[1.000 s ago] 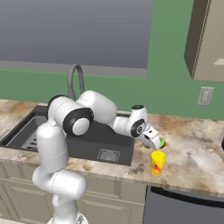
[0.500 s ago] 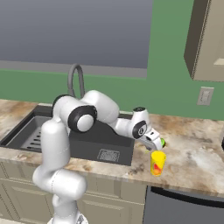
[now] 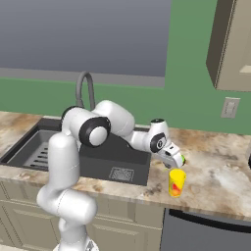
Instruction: Remove the kiwi and lemon wedge from the sink. Then move the bowl and cup from the counter to the sink for washing.
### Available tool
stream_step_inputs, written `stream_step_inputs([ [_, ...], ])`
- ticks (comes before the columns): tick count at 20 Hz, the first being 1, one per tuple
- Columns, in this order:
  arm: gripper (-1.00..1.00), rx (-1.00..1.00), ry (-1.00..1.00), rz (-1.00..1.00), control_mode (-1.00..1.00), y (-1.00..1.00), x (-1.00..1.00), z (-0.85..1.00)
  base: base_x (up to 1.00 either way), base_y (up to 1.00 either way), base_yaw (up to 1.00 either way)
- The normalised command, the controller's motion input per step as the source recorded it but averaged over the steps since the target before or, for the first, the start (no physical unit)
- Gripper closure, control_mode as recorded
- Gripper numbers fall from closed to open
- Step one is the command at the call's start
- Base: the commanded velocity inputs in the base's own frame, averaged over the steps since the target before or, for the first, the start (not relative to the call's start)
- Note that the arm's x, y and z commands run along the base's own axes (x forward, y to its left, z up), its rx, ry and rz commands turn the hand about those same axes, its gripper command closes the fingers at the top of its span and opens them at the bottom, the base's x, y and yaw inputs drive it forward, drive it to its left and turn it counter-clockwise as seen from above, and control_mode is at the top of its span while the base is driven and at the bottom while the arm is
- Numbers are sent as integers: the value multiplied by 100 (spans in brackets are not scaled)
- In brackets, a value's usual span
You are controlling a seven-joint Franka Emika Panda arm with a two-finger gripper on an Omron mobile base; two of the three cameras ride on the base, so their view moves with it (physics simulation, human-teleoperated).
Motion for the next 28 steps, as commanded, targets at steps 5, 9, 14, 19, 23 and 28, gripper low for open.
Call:
stream_step_inputs([
  [5, 100, 0, 3, 0, -100, -11, 0, -2, 0, 0, 0],
  [9, 100, 0, 1, 0, -100, -9, 0, 0, 0, 0, 0],
  [14, 100, 0, 0, 0, -100, -2, -1, 0, 0, 0, 0],
  [19, 100, 0, 0, 0, -100, 0, -3, 2, 0, 0, 0],
  [23, 100, 0, 0, 0, -100, 0, -7, 4, 0, 0, 0],
  [28, 100, 0, 0, 0, -100, 0, -8, 7, 0, 0, 0],
])
